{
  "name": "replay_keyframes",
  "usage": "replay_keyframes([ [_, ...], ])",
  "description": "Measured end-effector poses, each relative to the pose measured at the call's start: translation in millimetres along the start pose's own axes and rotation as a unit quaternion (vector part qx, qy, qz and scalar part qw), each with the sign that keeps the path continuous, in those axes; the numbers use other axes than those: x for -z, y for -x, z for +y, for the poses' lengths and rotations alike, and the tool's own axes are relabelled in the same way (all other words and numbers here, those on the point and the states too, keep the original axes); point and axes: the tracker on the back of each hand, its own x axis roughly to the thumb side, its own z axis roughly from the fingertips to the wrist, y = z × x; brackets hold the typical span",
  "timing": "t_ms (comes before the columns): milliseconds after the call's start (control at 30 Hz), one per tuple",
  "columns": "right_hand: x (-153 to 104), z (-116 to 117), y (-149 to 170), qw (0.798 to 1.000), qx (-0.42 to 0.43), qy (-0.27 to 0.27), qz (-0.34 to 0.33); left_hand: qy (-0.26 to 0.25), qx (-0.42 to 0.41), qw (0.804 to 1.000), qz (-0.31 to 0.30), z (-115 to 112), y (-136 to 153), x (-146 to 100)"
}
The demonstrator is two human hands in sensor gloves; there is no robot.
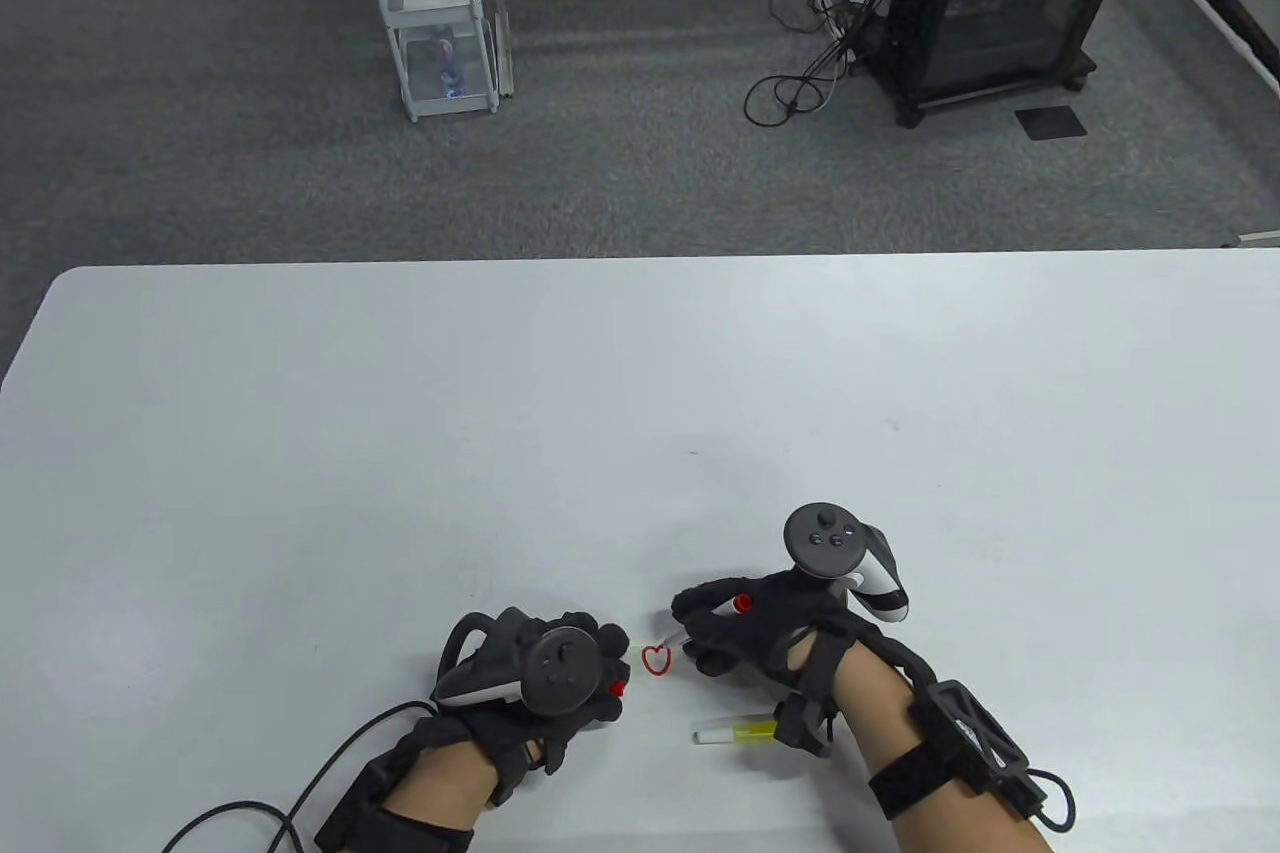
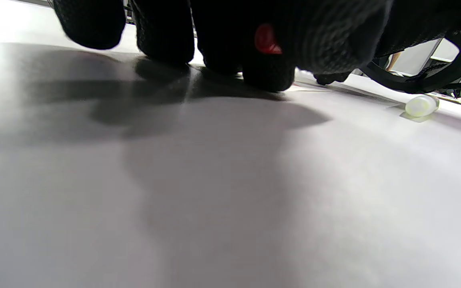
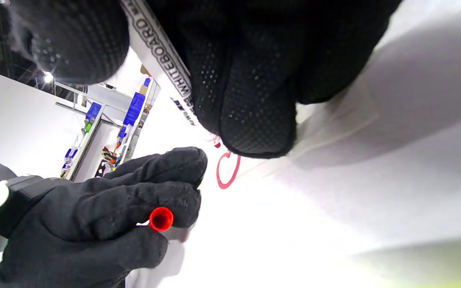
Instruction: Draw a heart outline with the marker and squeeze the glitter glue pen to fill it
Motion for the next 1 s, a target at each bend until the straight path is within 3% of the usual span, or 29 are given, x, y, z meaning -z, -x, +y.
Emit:
replay_keyframes([
  [333,-4.2,-4.1,-4.1,1.000,-0.004,0.018,-0.021,-0.020,-0.029,0.999,-0.008,3.1,6.4,-2.5],
  [533,-10.0,-6.0,-10.2,0.999,0.008,0.026,-0.046,-0.081,-0.053,0.995,-0.013,12.9,10.9,-9.9],
  [767,-17.5,6.1,-32.5,0.989,0.050,0.020,-0.135,-0.171,-0.088,0.981,0.001,23.8,11.4,-20.1],
  [1000,-16.8,14.8,-37.4,0.986,0.064,0.009,-0.154,-0.184,-0.112,0.976,-0.014,24.7,6.5,-21.4],
])
